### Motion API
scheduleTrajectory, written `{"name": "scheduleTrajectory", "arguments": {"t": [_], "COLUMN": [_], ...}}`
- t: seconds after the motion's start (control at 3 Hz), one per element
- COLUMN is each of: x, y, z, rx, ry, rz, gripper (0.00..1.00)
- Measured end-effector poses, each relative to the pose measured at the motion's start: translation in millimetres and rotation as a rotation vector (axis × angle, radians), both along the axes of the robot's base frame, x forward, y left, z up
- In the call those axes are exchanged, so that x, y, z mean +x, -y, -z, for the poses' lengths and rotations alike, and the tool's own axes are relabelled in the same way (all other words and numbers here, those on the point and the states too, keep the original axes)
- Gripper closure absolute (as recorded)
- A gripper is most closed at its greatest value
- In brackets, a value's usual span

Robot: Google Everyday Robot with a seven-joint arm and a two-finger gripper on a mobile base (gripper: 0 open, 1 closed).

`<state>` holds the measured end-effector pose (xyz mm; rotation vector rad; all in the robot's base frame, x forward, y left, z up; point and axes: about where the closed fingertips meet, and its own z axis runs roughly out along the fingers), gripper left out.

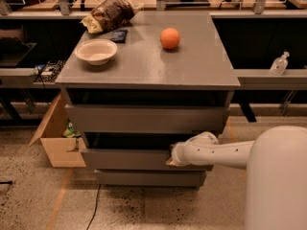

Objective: Open middle drawer

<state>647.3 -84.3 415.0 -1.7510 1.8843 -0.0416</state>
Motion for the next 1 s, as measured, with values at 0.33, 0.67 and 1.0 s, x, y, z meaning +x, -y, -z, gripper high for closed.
{"name": "scheduleTrajectory", "arguments": {"t": [0.33, 0.67, 1.0], "x": [0.0, 1.0, 1.0], "y": [0.0, 2.0, 2.0], "z": [0.0, 2.3, 1.8], "rx": [0.0, -0.012, -0.012], "ry": [0.0, -0.004, -0.004], "rz": [0.0, -0.007, -0.007], "gripper": [1.0, 1.0, 1.0]}}
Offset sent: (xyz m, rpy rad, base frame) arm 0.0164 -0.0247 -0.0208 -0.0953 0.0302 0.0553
